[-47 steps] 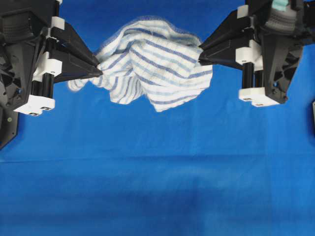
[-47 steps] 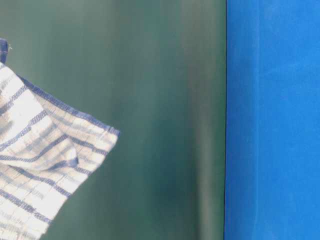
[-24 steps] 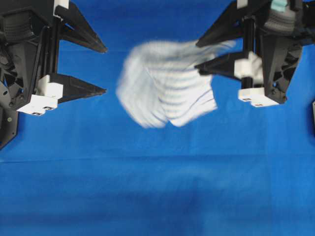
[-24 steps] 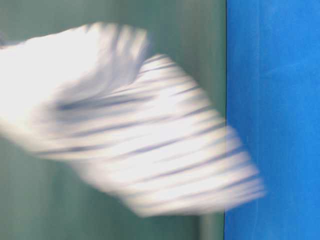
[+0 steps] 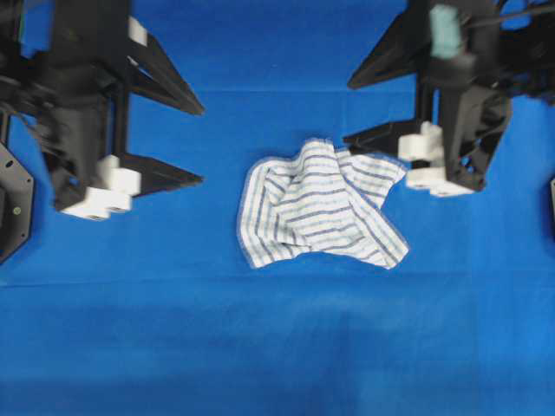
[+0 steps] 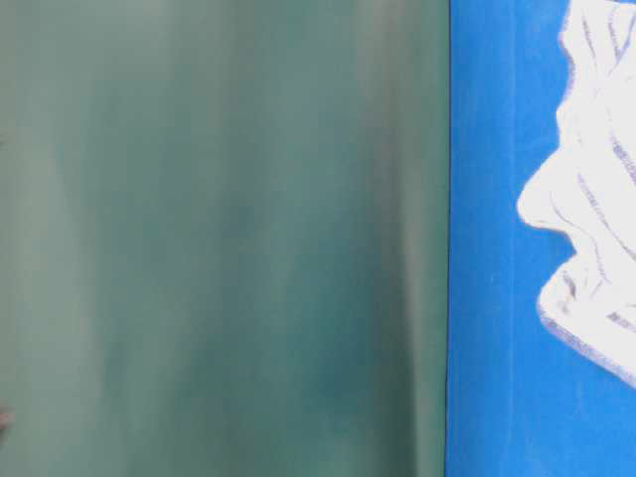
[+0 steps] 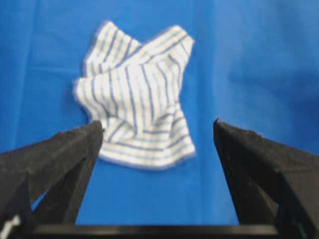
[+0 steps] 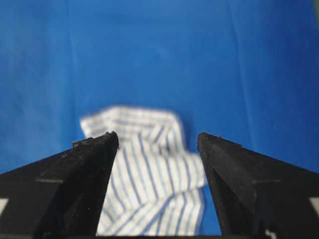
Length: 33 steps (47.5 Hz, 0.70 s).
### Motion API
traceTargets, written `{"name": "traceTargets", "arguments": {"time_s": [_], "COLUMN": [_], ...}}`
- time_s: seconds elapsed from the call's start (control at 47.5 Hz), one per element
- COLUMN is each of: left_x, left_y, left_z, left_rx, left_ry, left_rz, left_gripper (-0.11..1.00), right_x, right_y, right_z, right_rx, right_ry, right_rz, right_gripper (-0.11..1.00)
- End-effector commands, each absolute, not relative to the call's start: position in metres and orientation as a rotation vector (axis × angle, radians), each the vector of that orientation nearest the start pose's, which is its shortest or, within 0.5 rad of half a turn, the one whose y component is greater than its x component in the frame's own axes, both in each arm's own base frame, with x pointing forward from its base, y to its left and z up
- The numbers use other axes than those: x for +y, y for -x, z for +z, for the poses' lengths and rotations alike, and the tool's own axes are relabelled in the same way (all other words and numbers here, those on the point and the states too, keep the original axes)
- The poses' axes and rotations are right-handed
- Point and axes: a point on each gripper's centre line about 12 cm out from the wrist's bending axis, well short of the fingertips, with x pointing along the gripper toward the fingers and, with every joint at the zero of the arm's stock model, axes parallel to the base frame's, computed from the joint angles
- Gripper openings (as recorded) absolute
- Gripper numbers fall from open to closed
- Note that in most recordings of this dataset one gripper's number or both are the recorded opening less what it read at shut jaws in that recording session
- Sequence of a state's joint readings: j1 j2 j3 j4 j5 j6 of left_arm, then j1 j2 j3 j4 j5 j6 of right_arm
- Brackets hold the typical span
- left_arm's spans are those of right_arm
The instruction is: Lift the towel with both arms.
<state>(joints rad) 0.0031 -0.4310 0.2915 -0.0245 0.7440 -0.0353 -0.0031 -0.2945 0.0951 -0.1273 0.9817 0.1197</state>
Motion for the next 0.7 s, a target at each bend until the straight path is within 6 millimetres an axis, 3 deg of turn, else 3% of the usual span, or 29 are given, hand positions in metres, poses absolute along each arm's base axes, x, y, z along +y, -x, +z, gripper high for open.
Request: {"name": "traceTargets", "arguments": {"time_s": [0.0,0.274,0.674], "left_x": [-0.002,-0.006,-0.010], "left_y": [-0.328,-0.353,-0.383], "left_z": [0.389,0.310,0.197], "left_rx": [0.586,0.626,0.749], "left_ry": [0.052,0.047,0.037], "left_rz": [-0.001,-0.006,-0.010], "left_gripper": [0.87,0.87,0.87], "right_x": [-0.011,-0.002,0.009], "right_y": [-0.350,-0.353,-0.349], "right_z": [0.390,0.297,0.183], "right_rx": [0.781,0.912,1.042], "right_ry": [-0.005,-0.045,-0.109], "right_rz": [-0.113,-0.107,-0.112], "right_gripper": [0.67,0.66,0.66]}}
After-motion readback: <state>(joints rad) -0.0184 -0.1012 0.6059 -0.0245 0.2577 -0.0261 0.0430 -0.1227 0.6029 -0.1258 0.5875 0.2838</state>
